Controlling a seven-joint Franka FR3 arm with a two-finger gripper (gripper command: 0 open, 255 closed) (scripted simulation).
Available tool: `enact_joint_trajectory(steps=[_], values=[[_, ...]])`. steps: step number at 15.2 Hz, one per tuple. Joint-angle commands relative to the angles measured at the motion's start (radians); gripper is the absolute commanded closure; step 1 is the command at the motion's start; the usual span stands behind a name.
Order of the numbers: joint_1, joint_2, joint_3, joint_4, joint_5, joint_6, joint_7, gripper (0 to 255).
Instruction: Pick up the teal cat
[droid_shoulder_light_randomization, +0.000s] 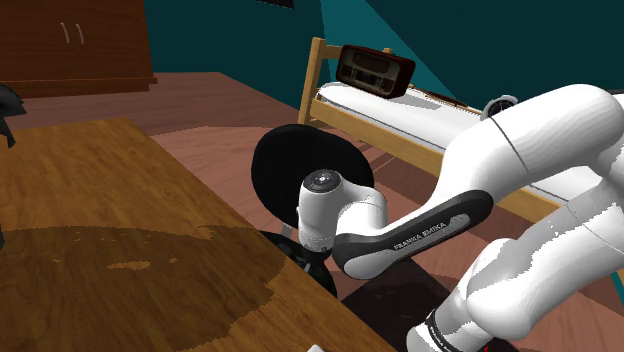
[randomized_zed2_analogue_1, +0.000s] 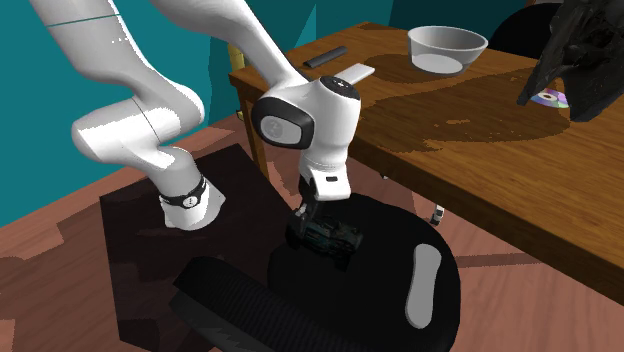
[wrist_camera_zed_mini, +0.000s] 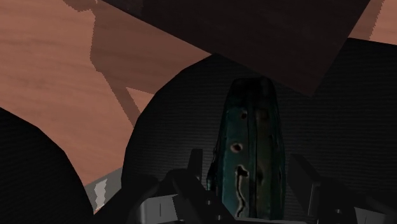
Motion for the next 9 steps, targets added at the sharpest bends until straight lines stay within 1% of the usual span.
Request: enact_joint_trajectory(steps=[1,9], values=[[0.004,-0.013,-0.003,0.002,0.011,-0.014,-0.010,255],[0.031,-0.117,-0.032,0.039,0.073,-0.142,-0.073,255]])
